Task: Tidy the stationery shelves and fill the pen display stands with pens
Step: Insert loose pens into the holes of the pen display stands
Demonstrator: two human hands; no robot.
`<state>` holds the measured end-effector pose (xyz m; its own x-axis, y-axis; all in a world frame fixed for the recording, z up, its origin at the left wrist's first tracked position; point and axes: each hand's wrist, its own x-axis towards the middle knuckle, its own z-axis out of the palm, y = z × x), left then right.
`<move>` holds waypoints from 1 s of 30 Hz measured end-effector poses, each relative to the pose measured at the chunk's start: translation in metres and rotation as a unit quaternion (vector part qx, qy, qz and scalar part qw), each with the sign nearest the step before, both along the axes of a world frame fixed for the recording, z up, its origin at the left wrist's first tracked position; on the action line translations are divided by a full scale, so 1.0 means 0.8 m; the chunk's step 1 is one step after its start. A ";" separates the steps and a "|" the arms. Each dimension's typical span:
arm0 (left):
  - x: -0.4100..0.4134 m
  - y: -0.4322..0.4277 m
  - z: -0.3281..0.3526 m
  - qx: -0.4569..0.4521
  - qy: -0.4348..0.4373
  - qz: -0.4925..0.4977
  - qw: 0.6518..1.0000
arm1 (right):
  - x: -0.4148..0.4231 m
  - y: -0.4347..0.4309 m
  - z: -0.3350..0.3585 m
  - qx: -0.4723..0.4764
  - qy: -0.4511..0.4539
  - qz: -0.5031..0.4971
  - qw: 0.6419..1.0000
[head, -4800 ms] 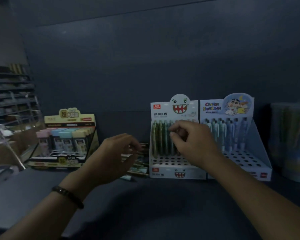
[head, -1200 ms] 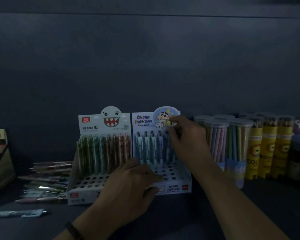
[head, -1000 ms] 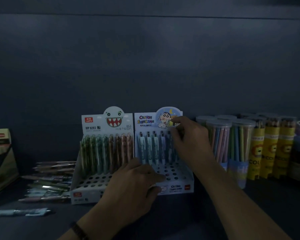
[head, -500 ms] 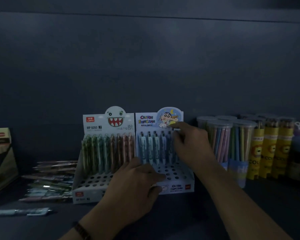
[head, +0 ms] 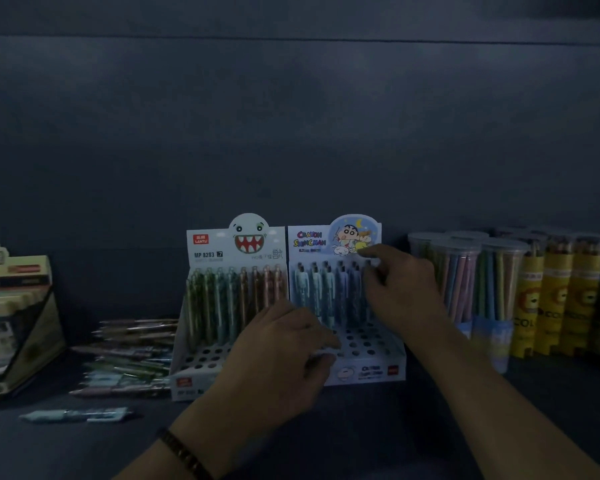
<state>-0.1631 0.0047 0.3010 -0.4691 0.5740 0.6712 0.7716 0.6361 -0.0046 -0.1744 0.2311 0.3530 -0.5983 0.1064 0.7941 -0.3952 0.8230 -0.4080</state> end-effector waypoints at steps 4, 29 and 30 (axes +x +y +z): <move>0.007 -0.028 0.023 0.003 -0.001 -0.020 1.000 | 0.007 -0.016 0.004 0.008 0.029 -0.012 0.999; 0.042 -0.371 -0.056 0.068 -0.101 0.216 0.969 | 0.060 -0.349 -0.064 0.239 -0.149 0.161 0.946; 0.042 -0.371 -0.057 0.065 -0.106 0.222 0.967 | 0.061 -0.350 -0.065 0.249 -0.158 0.148 0.944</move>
